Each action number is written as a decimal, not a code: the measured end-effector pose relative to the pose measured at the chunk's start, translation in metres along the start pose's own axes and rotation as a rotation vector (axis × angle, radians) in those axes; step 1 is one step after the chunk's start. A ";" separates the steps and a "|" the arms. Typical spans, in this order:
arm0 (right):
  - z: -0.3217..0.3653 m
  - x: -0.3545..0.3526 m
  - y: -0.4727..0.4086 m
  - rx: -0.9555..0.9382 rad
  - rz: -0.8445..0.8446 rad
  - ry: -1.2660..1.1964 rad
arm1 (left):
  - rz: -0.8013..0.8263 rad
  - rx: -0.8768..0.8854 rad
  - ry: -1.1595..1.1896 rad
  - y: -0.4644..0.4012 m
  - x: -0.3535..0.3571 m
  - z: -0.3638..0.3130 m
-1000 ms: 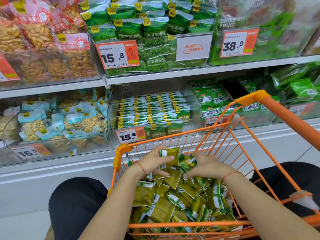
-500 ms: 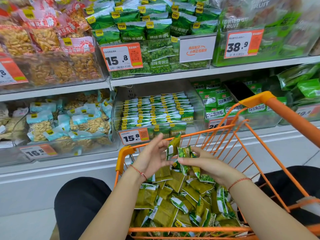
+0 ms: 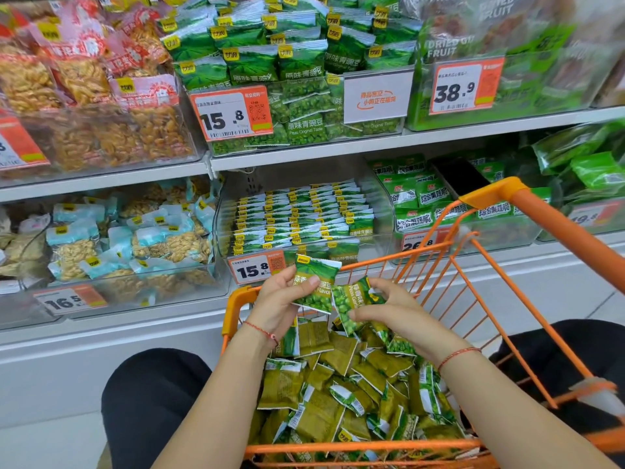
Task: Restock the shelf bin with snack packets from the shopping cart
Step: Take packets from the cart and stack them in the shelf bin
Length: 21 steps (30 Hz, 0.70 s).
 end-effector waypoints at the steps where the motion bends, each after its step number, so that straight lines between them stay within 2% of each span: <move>1: 0.000 -0.001 0.001 0.004 -0.001 0.003 | 0.004 0.017 0.031 -0.001 -0.004 -0.002; 4: 0.003 -0.003 0.003 0.007 -0.025 0.038 | 0.043 -0.012 0.022 0.003 -0.004 -0.002; 9: 0.008 0.006 0.005 0.002 0.026 0.155 | 0.223 -0.172 -0.373 0.006 0.026 0.015; 17: 0.008 0.010 0.005 -0.056 0.033 0.148 | 0.223 -0.171 -0.501 0.009 0.024 0.019; 19: 0.007 0.005 0.004 -0.035 0.021 0.087 | 0.239 -0.173 -0.490 0.007 0.024 0.023; 21: 0.002 0.002 0.003 0.022 0.038 -0.103 | 0.229 -0.161 -0.487 0.008 0.026 0.020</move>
Point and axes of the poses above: each hand's wrist, its own y-axis away from the middle knuckle, its own x-axis out of the palm, z = x × y, the point moved 7 cm from there along -y, towards the middle knuckle, and after that the axes turned 11 degrees about z, right-handed, at the moved point
